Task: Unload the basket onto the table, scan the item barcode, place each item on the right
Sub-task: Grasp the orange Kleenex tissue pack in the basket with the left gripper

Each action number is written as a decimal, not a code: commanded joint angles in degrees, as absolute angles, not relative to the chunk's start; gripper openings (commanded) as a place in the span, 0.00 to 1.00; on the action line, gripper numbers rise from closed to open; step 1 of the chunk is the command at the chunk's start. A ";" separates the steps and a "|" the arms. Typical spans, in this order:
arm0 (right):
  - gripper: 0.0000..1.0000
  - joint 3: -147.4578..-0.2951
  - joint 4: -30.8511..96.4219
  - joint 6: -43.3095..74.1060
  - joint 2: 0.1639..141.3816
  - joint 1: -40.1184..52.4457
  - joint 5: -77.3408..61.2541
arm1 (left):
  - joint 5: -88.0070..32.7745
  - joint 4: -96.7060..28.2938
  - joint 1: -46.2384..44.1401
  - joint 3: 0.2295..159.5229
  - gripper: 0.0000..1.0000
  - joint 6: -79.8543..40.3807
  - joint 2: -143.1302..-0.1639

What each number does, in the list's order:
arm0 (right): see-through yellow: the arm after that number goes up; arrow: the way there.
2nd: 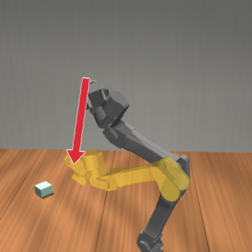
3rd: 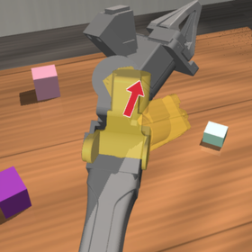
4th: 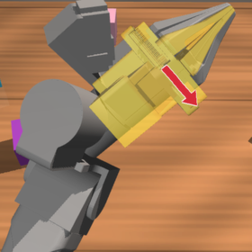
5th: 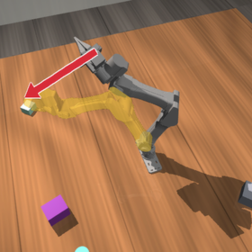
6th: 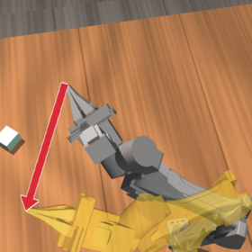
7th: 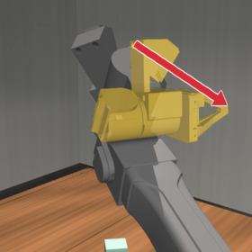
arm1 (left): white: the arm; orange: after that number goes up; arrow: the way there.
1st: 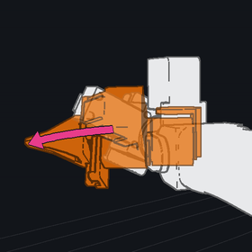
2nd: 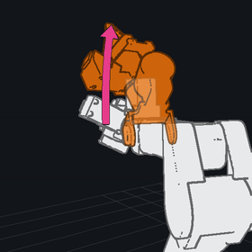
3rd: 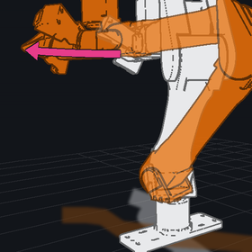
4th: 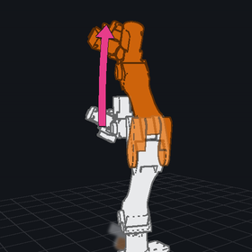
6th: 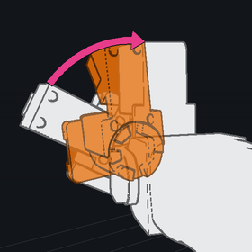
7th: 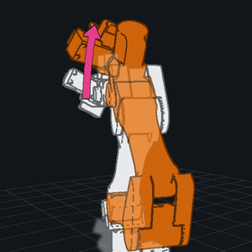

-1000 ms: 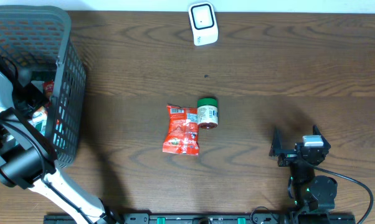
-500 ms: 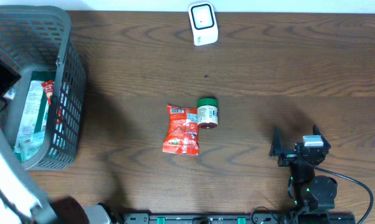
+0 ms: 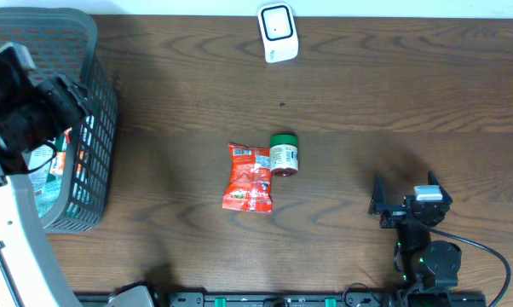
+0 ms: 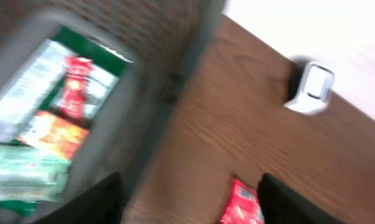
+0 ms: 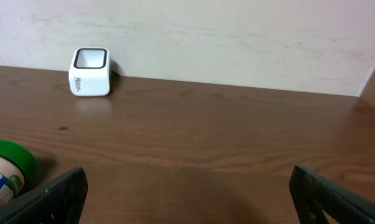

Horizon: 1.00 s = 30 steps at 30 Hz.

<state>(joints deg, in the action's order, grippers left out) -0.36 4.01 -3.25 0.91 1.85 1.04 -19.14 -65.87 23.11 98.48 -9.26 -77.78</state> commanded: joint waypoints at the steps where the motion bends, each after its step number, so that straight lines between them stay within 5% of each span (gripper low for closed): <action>1: 0.99 -0.32 4.19 -3.75 0.75 1.85 0.97 | -10.61 -65.56 23.81 98.67 0.74 -10.39 -79.20; 10: 0.99 -0.32 4.19 -3.75 0.75 1.85 0.97 | -3.42 -65.91 26.76 97.71 0.83 -15.70 -86.65; 30: 0.99 -0.32 4.19 -3.75 0.75 1.85 0.99 | -8.36 -67.55 32.38 95.77 0.83 -28.82 -104.95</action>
